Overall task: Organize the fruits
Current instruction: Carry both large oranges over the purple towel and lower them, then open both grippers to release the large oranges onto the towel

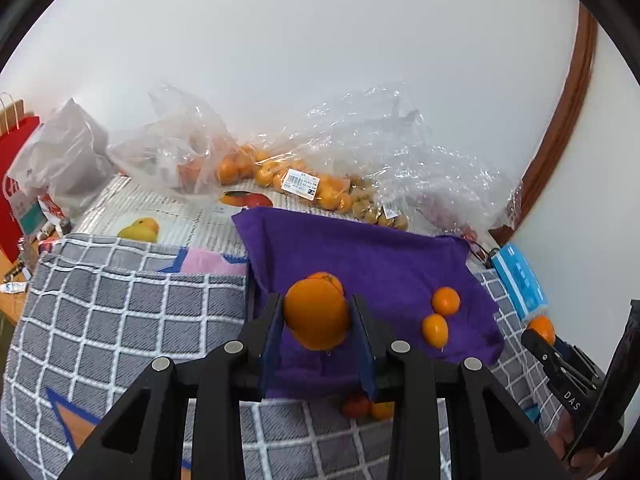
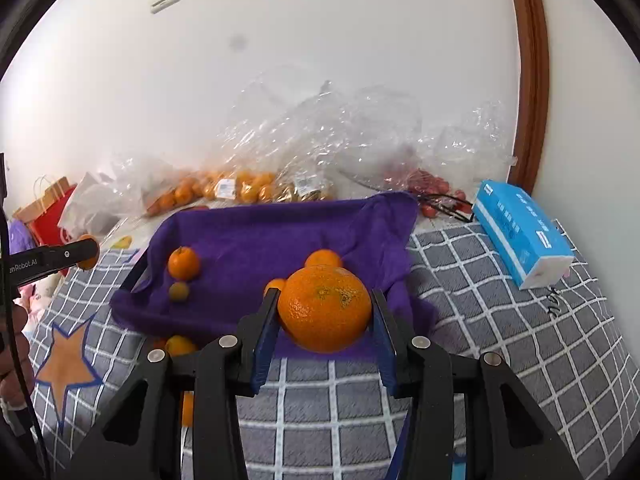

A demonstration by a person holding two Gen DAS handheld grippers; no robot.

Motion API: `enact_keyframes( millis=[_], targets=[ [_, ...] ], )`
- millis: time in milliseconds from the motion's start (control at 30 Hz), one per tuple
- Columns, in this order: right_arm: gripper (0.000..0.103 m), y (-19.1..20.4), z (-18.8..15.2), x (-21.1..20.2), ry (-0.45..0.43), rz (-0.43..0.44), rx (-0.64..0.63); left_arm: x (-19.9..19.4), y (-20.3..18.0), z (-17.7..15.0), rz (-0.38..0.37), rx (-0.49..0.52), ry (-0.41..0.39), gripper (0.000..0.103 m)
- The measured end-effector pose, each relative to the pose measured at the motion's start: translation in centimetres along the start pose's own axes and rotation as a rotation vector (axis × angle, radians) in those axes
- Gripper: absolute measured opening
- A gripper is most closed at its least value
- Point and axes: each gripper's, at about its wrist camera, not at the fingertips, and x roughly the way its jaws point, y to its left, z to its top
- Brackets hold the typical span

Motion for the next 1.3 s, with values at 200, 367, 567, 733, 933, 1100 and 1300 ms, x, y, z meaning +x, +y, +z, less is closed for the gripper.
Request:
enact_keyframes(
  millis=[200,367,567,733,933,1100,1300],
  targets=[
    [0.043,-0.5,1.5,2.0,0.000,-0.005,0.009,3.3,0.1,0.4,0.023,-0.001,0.019,0.032],
    [0.043,-0.6,2.1,4.1,0.009,0.010,0.008,5.3,1.2,-0.8,-0.007,-0.056,0.030,0.032],
    [0.043,-1.2,0.8,6.9,0.041,0.030,0.052,6.8,1.5,-1.9,0.001,-0.045,0.031,0.032],
    [0.043,-1.2,-0.3,8.1,0.070,0.003,0.054,7.3,1.2,-2.7,-0.003,-0.033,0.052,0.032],
    [0.043,-0.9,-0.8,8.9,0.090,0.004,0.058,7.9,1.4,-3.0,0.001,-0.051,0.070,0.032],
    [0.043,-1.0,-1.1,9.3,0.094,-0.007,0.064,8.1,1.4,-3.2,0.001,-0.068,0.082,0.032],
    [0.043,-0.4,-1.3,9.5,0.106,-0.010,0.028,8.3,1.1,-3.2,0.018,-0.060,0.087,0.032]
  ],
)
